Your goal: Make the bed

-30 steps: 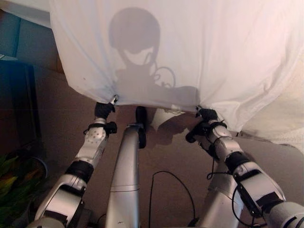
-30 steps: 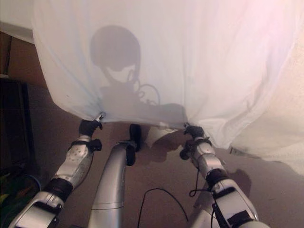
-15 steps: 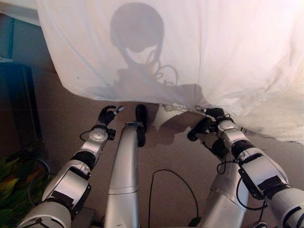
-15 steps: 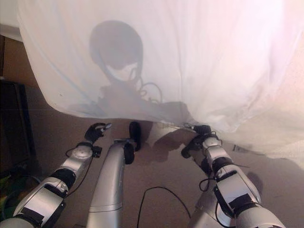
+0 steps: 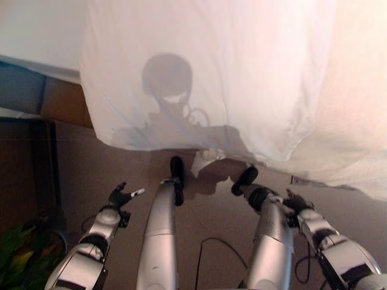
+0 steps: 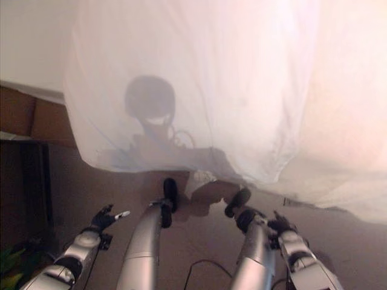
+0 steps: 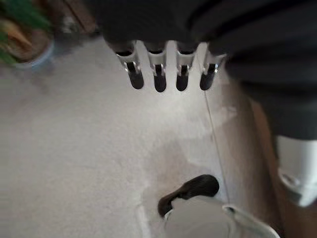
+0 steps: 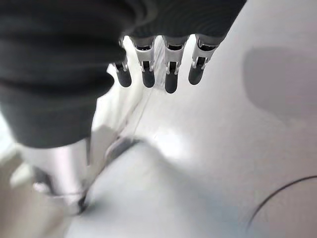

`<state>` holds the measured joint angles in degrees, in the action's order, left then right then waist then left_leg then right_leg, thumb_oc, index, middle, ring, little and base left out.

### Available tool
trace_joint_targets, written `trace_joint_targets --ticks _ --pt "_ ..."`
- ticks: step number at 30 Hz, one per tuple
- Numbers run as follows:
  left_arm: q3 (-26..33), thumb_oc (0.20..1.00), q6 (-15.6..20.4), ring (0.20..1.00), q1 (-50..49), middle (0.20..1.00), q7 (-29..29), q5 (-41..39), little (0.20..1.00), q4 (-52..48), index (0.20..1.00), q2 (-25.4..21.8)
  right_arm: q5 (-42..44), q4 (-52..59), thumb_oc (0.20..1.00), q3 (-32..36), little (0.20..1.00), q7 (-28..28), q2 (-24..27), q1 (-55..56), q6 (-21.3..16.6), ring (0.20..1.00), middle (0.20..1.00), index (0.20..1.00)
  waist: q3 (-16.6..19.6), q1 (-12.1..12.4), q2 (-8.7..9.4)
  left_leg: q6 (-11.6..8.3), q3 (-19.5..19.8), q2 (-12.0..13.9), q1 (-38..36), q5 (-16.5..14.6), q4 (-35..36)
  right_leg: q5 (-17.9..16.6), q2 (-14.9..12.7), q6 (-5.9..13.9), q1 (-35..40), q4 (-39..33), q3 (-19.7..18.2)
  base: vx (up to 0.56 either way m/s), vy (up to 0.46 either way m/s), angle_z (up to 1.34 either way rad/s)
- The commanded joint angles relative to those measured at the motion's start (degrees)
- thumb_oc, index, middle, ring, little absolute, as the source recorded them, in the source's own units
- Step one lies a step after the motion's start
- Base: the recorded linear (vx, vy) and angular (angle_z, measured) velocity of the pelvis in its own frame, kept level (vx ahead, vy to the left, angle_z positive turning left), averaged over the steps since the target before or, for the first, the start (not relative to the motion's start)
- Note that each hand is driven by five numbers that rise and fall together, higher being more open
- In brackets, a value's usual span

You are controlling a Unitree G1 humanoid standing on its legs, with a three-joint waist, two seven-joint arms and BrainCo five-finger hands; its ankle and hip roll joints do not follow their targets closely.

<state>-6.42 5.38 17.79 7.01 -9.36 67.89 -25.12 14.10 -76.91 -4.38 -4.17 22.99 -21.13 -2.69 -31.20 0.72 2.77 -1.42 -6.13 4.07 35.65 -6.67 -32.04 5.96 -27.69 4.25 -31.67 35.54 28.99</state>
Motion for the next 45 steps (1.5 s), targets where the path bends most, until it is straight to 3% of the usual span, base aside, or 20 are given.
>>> trace_joint_targets --ticks 1,4,5,8,9,11,13,16,21,23,25,28,29,30,32,33,39,40,43,45 --pt "2.5 1.0 0.9 1.0 -6.6 1.0 0.4 2.2 1.0 4.9 1.0 -0.9 -0.7 -0.2 1.0 2.4 1.0 -3.1 4.7 6.2 -0.7 1.0 1.0 1.0 2.1 -0.2 -0.02 -2.25 -0.2 1.7 -14.1 1.8 9.4 -6.5 3.9 4.79 8.4 -10.8 0.6 0.19 -0.012 -0.13" --pt "6.5 1.0 1.7 1.0 -12.4 1.0 0.6 3.6 1.0 6.4 1.0 0.8 -0.6 1.3 1.0 6.3 1.0 -4.1 4.1 10.6 -1.4 1.0 1.0 1.0 7.7 0.4 -0.54 -3.19 -0.9 2.8 -22.8 3.5 16.2 -7.1 6.9 5.46 18.0 -17.5 2.4 0.24 -0.028 -0.21" --pt "9.4 1.0 2.3 1.0 -15.1 1.0 1.5 3.5 1.0 7.2 1.0 1.5 1.6 3.4 1.0 8.6 1.0 -5.2 3.2 11.2 -2.3 1.0 1.0 1.0 11.2 0.5 -0.85 -3.77 -1.6 3.4 -26.9 4.4 19.7 -7.2 8.3 5.84 22.2 -20.3 3.0 0.2 -0.015 -0.15" --pt "12.8 1.0 2.7 1.0 -17.4 1.0 2.8 1.9 1.0 6.8 1.0 1.5 4.2 5.9 1.0 11.6 1.0 -6.5 2.7 12.7 -3.6 1.0 1.0 1.0 14.1 0.5 -0.97 -4.17 -1.9 3.6 -30.3 5.3 22.5 -7.5 9.4 6.29 25.4 -22.6 3.4 0.11 -0.003 -0.21" --pt "16.1 1.0 4.6 1.0 -18.6 1.0 5.1 -2.7 1.0 3.9 1.0 1.5 6.9 10.0 1.0 13.8 1.0 -8.1 2.4 13.2 -5.3 1.0 1.0 1.0 15.6 0.6 -1.02 -3.86 -2.6 3.4 -30.9 6.5 23.4 -8.6 9.4 5.75 26.3 -24.0 4.4 0.05 0.017 -0.12" --pt "18.9 1.0 7.7 1.0 -20.4 1.0 7.8 -6.7 1.0 -3.6 1.0 2.1 8.5 15.9 1.0 15.4 1.0 -10.5 0.8 15.0 -7.6 1.0 1.0 1.0 18.4 0.9 -1.16 -3.99 -2.6 3.4 -33.2 6.8 24.9 -8.6 10.2 6.02 28.8 -25.3 4.7 0.09 0.005 -0.04" --pt "21.1 1.0 11.5 1.0 -24.5 1.0 11.7 -7.4 1.0 -22.8 1.0 1.6 7.2 31.7 1.0 17.3 1.0 -13.5 0.6 18.0 -10.1 1.0 1.0 1.0 20.4 1.0 -1.48 -4.06 -2.5 3.3 -34.9 6.7 25.6 -8.2 10.7 6.13 30.7 -26.2 5.0 0.11 0.014 0.05" --pt "24.7 1.0 15.6 1.0 -26.7 1.0 13.7 -10.2 1.0 -43.1 1.0 2.3 4.1 49.7 1.0 18.5 1.0 -14.6 -0.1 20.0 -13.1 1.0 1.0 1.0 23.2 1.3 -1.77 -4.04 -2.3 3.1 -36.9 5.8 25.8 -7.7 11.0 6.26 32.9 -26.9 4.9 0.11 0.032 0.1" --pt "23.4 1.0 19.0 1.0 -23.4 1.0 10.0 -11.7 1.0 -62.9 1.0 1.6 4.0 60.9 1.0 16.5 1.0 -10.7 -0.8 17.1 -16.0 1.0 1.0 1.0 25.4 1.4 -1.71 -3.81 -2.8 2.7 -39.3 4.6 26.3 -7.4 10.9 6.22 34.6 -27.3 4.4 0.08 0.035 -0.01" --pt "21.1 1.0 18.8 1.0 -21.5 1.0 6.8 -14.2 1.0 -64.8 1.0 1.8 5.5 62.4 1.0 13.4 1.0 -8.0 -1.1 15.7 -16.1 1.0 1.0 1.0 25.6 1.3 -1.68 -3.68 -3.2 2.4 -39.9 4.5 26.8 -8.0 10.8 6.26 34.8 -27.6 4.0 0.05 0.041 -0.09" --pt "19.2 1.0 18.7 1.0 -19.9 1.0 4.1 -16.3 1.0 -66.1 1.0 1.6 6.8 62.5 1.0 10.4 1.0 -4.8 -1.1 14.2 -15.2 1.0 1.0 1.0 25.5 1.2 -1.62 -3.59 -3.4 2.2 -40.0 4.6 27.2 -8.5 10.7 6.44 34.4 -27.6 3.7 0.0 0.04 -0.08" --pt "8.9 1.0 17.6 1.0 -11.4 1.0 -2.4 -19.9 1.0 -66.5 1.0 -0.5 8.3 62.8 1.0 -0.5 1.0 1.6 0.8 7.6 -13.1 1.0 1.0 1.0 21.7 0.8 -1.59 -2.96 -3.3 1.5 -37.2 4.6 25.9 -9.7 9.4 6.74 29.9 -25.3 2.3 -0.13 0.058 -0.22" --pt "8.9 1.0 17.6 1.0 -11.2 1.0 -2.5 -19.9 1.0 -66.3 1.0 -0.5 8.3 62.7 1.0 -0.4 1.0 1.7 0.8 7.5 -13.2 1.0 1.0 1.0 21.7 0.8 -1.58 -2.94 -3.4 1.5 -37.0 4.6 25.7 -9.6 9.4 6.73 29.7 -25.1 2.2 -0.19 0.027 -0.16" --pt "7.5 1.0 17.7 1.0 -9.3 1.0 -3.6 -21.4 1.0 -65.3 1.0 -0.7 8.6 63.6 1.0 -1.1 1.0 2.0 1.3 6.1 -12.8 1.0 1.0 1.0 20.1 0.7 -1.58 -2.8 -3.1 1.4 -35.3 4.6 24.7 -9.7 8.9 6.68 28.0 -24.1 2.0 -0.26 0.033 -0.05" --pt "-5.5 1.0 17.1 1.0 5.0 1.0 -4.4 -23.0 1.0 -58.7 1.0 0.3 12.0 58.5 1.0 -9.8 1.0 2.9 -1.7 -5.5 -12.2 1.0 1.0 1.0 12.2 -0.2 -2.02 -2.29 -1.5 0.5 -27.2 5.2 20.6 -10.2 7.0 6.23 20.8 -20.6 1.2 -0.43 0.082 -0.03" --pt "-5.5 1.0 17.2 1.0 5.1 1.0 -4.5 -23.1 1.0 -58.6 1.0 0.3 12.1 58.4 1.0 -9.7 1.0 2.9 -1.6 -5.7 -12.3 1.0 1.0 1.0 12.2 -0.1 -2.0 -2.28 -1.5 0.5 -27.0 5.2 20.4 -10.1 6.9 6.22 20.6 -20.5 1.1 -0.32 0.058 0.15" --pt "-18.2 1.0 16.6 1.0 27.3 1.0 2.0 -18.6 1.0 -47.9 1.0 3.4 16.8 49.7 1.0 -16.4 1.0 0.8 -2.1 -23.8 -11.7 1.0 1.0 1.0 3.6 -1.0 -2.53 -2.8 0.5 0.3 -9.5 2.9 8.0 -7.6 4.9 5.54 4.8 -11.5 -3.1 -0.23 -0.003 0.11" --pt "-19.7 1.0 16.9 1.0 31.2 1.0 2.5 -21.3 1.0 -47.0 1.0 4.7 17.9 48.9 1.0 -16.7 1.0 -0.7 -2.2 -29.1 -11.9 1.0 1.0 1.0 1.5 -1.5 -2.87 -2.34 0.3 0.2 -3.6 2.4 4.5 -7.3 4.0 5.4 -1.7 -7.9 -4.4 -0.18 0.04 0.15" --pt "-20.1 1.0 17.1 1.0 33.7 1.0 2.7 -23.0 1.0 -46.6 1.0 5.5 18.8 49.2 1.0 -17.0 1.0 -1.2 -2.4 -32.1 -12.4 1.0 1.0 1.0 1.4 -1.8 -2.79 -2.15 -0.1 0.3 1.1 1.9 1.8 -6.9 3.5 5.29 -6.4 -5.5 -5.4 -0.12 -0.007 0.01" --pt "-21.2 1.0 17.2 1.0 37.3 1.0 3.0 -23.9 1.0 -46.1 1.0 5.7 20.3 49.0 1.0 -17.7 1.0 -1.3 -2.8 -35.5 -12.8 1.0 1.0 1.0 1.4 -2.0 -2.82 -2.06 -0.1 0.4 8.0 1.3 -2.1 -5.9 3.1 4.9 -13.5 -1.4 -6.8 -0.11 -0.018 -0.06"
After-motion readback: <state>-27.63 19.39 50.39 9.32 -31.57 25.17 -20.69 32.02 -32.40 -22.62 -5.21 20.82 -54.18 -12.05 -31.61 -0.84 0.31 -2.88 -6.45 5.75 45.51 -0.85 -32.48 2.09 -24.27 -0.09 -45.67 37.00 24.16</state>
